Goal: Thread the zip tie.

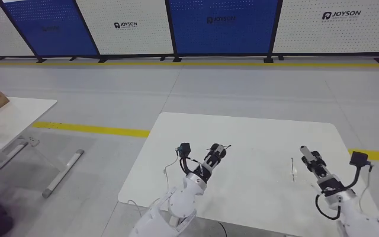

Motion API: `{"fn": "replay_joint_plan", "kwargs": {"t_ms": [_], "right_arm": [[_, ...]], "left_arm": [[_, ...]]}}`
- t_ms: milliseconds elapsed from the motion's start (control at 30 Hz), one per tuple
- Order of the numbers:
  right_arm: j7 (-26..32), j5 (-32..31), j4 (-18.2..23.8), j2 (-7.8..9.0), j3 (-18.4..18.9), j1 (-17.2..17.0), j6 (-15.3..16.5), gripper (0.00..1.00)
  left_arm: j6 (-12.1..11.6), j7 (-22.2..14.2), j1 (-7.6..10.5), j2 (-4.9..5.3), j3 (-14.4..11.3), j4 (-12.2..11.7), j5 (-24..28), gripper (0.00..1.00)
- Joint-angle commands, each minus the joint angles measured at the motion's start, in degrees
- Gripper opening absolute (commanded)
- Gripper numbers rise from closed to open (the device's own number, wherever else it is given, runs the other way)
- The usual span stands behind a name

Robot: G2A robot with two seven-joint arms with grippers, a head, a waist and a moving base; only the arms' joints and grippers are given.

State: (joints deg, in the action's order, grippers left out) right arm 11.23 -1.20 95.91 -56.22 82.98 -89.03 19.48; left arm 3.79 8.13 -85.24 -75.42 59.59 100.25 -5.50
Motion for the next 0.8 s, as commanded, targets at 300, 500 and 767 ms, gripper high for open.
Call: {"fn": "replay_joint_plan", "kwargs": {"t_ms": [300, 500, 767], "right_arm": [[1.42, 5.06, 0.10, -0.11, 1.67, -1.06, 0.00, 1.00], [-0.57, 4.46, 0.43, -0.33, 1.54, -1.13, -0.56, 1.00], [-4.98, 16.97, -1.05, -1.42, 2.81, -1.42, -1.03, 1.00]], "left_arm": [[1.00, 2.18, 0.83, -0.40, -0.95, -1.96, -1.31, 0.00], [1.00, 2.18, 0.83, -0.40, -0.95, -1.96, -1.31, 0.00], [1.00, 2.18, 0.83, -0.40, -0.95, -1.96, -1.31, 0.00]]}}
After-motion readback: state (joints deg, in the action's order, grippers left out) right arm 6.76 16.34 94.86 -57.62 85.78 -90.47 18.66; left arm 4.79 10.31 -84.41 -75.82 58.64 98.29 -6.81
